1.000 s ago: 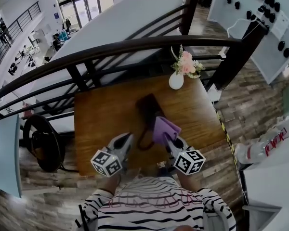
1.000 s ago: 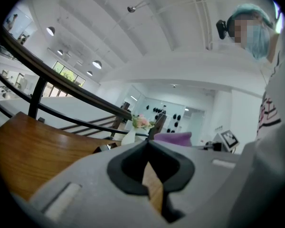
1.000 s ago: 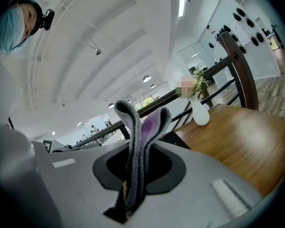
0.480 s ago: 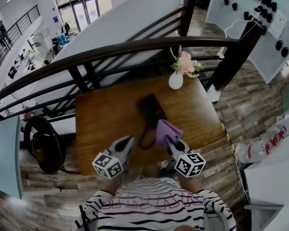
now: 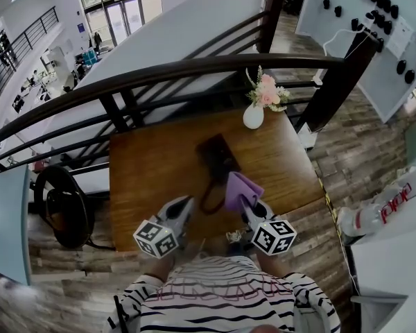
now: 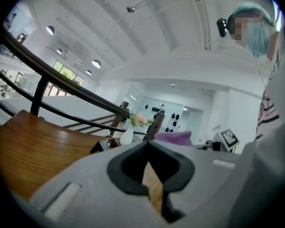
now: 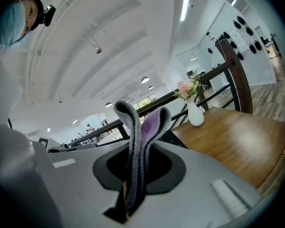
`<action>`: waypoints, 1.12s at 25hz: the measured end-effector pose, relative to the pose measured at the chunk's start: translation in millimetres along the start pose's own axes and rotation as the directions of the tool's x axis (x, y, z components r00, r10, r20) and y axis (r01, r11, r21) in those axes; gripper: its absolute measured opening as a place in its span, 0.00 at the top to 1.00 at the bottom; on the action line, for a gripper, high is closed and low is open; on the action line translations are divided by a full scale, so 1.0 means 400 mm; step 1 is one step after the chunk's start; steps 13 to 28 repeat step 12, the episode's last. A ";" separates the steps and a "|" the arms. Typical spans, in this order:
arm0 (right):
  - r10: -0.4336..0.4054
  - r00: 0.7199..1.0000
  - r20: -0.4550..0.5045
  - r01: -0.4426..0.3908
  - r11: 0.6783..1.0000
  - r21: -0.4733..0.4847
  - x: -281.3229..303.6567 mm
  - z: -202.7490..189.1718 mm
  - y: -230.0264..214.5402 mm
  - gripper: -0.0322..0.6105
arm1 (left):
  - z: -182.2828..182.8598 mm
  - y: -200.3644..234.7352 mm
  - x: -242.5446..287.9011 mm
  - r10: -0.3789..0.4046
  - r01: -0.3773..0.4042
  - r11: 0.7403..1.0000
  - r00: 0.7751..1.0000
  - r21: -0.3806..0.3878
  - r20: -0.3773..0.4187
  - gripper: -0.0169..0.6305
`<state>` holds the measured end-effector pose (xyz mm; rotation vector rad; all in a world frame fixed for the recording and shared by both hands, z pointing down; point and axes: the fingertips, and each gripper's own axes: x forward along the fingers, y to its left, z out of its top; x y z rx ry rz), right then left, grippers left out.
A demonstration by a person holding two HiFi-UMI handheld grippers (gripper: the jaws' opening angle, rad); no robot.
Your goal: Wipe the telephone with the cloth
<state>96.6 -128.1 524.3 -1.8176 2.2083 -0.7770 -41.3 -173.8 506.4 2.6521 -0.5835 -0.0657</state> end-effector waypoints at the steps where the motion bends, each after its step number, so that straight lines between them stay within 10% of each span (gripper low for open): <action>1: 0.000 1.000 0.000 0.000 1.000 -0.001 -0.001 0.001 0.000 0.89 | 0.001 -0.001 -0.001 0.001 -0.001 1.000 1.000 0.000 0.001 0.98; 28: 0.015 1.000 0.003 -0.015 1.000 0.008 -0.006 -0.013 0.018 0.89 | -0.006 0.002 -0.026 0.018 -0.018 1.000 1.000 -0.003 0.012 0.98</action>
